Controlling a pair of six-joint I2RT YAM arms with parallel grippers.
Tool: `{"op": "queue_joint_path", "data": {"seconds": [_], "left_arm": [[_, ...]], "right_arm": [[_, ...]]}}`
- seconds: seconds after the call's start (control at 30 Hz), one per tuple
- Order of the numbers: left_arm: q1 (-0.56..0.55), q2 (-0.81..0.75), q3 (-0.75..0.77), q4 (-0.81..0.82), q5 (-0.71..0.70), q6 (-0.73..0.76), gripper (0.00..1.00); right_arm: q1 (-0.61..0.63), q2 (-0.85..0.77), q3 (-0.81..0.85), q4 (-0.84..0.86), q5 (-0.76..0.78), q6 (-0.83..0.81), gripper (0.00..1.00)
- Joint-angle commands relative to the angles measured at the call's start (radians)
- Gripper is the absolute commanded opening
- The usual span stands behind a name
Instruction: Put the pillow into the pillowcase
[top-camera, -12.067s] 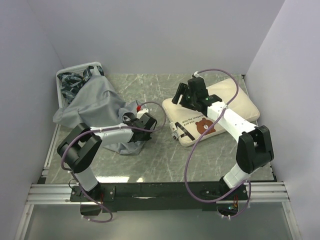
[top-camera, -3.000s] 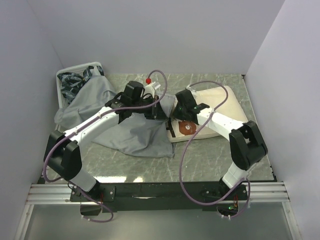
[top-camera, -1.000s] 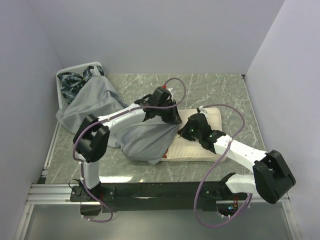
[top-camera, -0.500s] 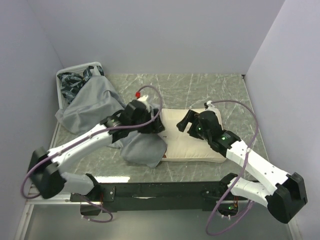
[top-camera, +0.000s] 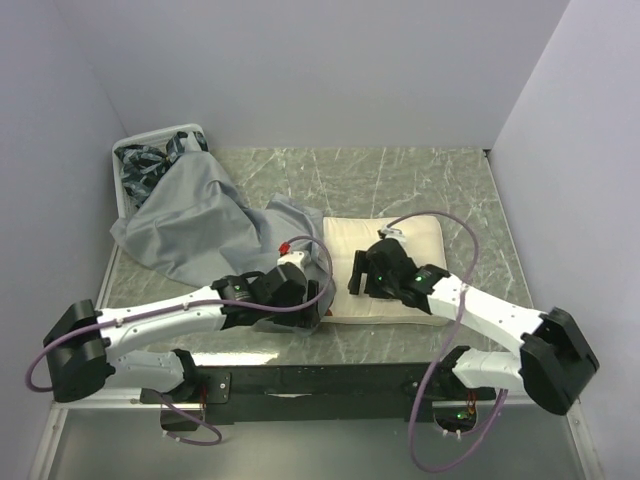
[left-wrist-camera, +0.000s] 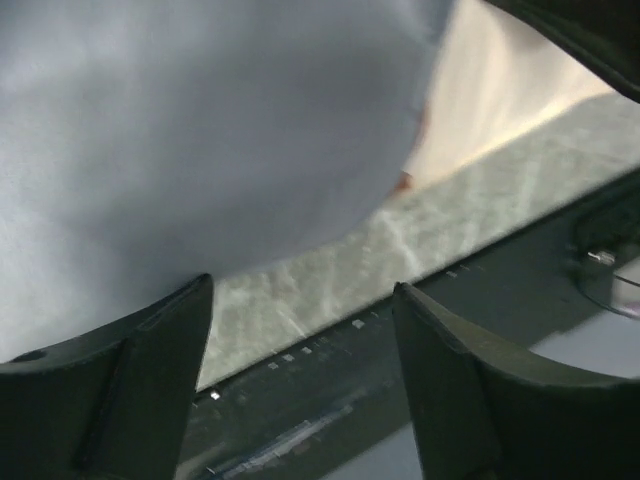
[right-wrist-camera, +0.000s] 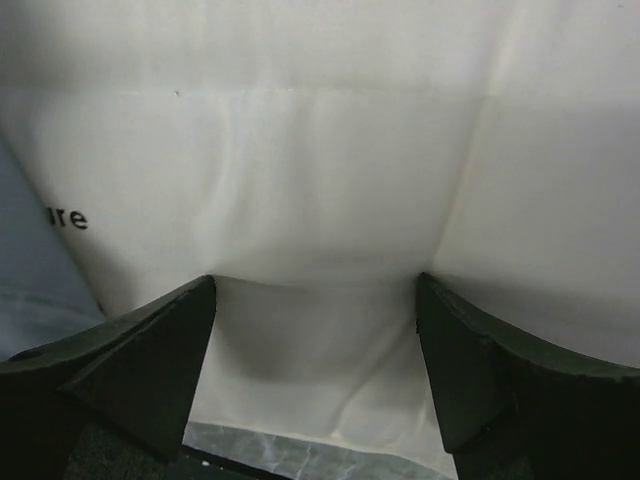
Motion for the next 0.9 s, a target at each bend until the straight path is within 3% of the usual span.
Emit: {"op": "queue_joint_path", "data": {"seconds": [0.0, 0.03, 0.07, 0.17, 0.2, 0.3, 0.4, 0.5, 0.6, 0.87], "left_arm": [[-0.006, 0.055, -0.002, 0.068, -0.103, -0.016, 0.70], [-0.003, 0.098, 0.016, 0.084, -0.113, -0.008, 0.67], [-0.003, 0.124, 0.036, 0.096, -0.117, 0.012, 0.62], [-0.003, 0.241, 0.137, 0.118, -0.103, 0.053, 0.37], [-0.003, 0.262, 0.185, 0.133, -0.075, 0.062, 0.23], [-0.003, 0.320, 0.281, 0.157, -0.016, 0.101, 0.09], [-0.004, 0.368, 0.386, 0.162, 0.086, 0.139, 0.04], [-0.004, 0.367, 0.462, 0.156, 0.155, 0.151, 0.06], [0.002, 0.345, 0.504, 0.161, 0.210, 0.150, 0.10], [0.049, 0.319, 0.553, 0.257, 0.354, 0.105, 0.08]], "right_arm": [[0.033, 0.128, 0.003, 0.046, -0.053, -0.007, 0.80], [0.037, 0.140, 0.004, 0.073, -0.073, -0.004, 0.73], [0.037, 0.151, 0.006, 0.084, -0.110, 0.003, 0.51], [0.037, 0.136, 0.017, 0.119, -0.127, 0.023, 0.21], [0.037, 0.128, 0.029, 0.124, -0.164, 0.030, 0.15], [0.037, 0.096, 0.056, 0.138, -0.178, 0.051, 0.00], [0.037, 0.072, 0.075, 0.155, -0.166, 0.069, 0.00], [0.027, 0.047, 0.077, 0.172, -0.138, 0.089, 0.00], [0.007, 0.012, 0.083, 0.193, -0.143, 0.112, 0.00], [0.000, -0.092, 0.135, 0.218, -0.133, 0.112, 0.00]]}}
